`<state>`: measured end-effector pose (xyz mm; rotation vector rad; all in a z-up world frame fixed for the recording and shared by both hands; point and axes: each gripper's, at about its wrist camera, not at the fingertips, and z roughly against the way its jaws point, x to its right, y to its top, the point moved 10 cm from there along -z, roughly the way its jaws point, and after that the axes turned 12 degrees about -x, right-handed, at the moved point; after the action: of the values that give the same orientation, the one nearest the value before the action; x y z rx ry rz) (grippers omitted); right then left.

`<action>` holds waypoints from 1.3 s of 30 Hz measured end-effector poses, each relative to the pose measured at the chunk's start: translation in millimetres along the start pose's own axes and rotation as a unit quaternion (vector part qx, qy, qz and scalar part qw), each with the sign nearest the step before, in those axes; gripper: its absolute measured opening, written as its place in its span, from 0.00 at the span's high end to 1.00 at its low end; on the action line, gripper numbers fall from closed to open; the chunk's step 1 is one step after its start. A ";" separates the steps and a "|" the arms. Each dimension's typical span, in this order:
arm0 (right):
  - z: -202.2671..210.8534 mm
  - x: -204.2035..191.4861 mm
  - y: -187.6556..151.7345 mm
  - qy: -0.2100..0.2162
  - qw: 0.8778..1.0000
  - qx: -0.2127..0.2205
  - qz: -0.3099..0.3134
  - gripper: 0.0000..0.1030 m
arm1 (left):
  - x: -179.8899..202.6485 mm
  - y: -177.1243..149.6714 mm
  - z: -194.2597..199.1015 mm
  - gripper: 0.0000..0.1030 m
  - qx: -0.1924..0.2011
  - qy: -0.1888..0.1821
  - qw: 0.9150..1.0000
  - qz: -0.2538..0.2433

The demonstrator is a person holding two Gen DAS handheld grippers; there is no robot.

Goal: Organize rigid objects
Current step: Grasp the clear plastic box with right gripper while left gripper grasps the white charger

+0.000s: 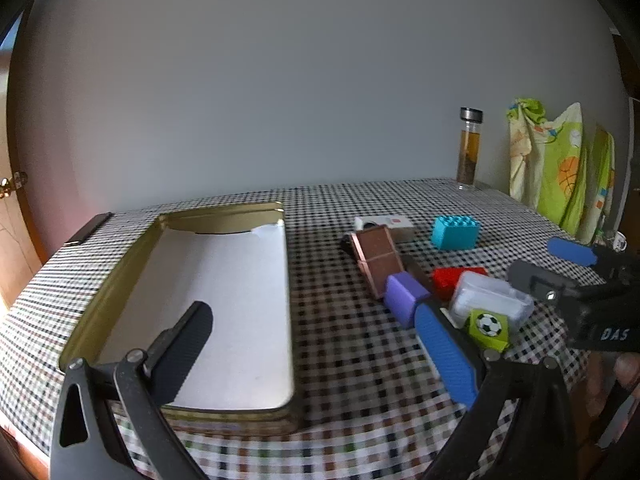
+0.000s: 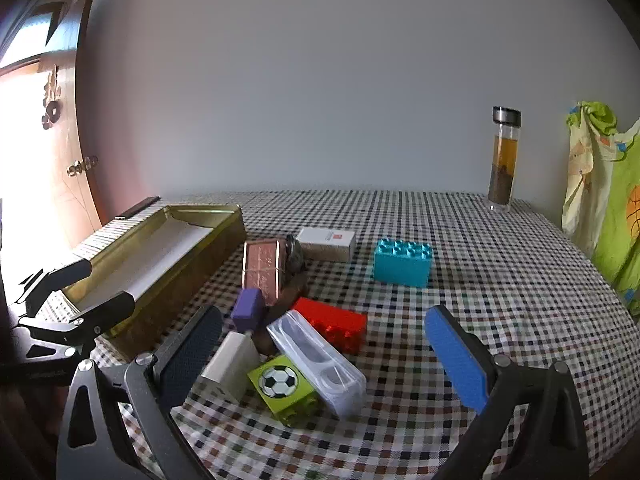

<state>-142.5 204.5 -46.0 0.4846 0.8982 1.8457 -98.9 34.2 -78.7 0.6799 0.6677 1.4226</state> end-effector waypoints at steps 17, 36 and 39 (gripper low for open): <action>-41.6 11.0 -26.6 0.058 0.997 -0.055 -0.003 0.31 | 51.4 -9.3 -21.3 0.00 -0.021 -0.039 0.998 -0.050; -42.9 9.4 -27.1 0.090 0.995 -0.049 -0.014 0.71 | 81.1 -16.1 -47.1 0.19 -0.059 -0.068 0.992 -0.083; -45.0 9.5 -25.9 0.083 0.995 -0.051 -0.009 0.71 | 84.8 -22.4 -55.3 0.34 -0.083 -0.080 0.990 -0.086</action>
<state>-161.1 202.7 -95.4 0.2614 0.9098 1.9259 -123.4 119.6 -132.4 0.5836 0.4648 1.2352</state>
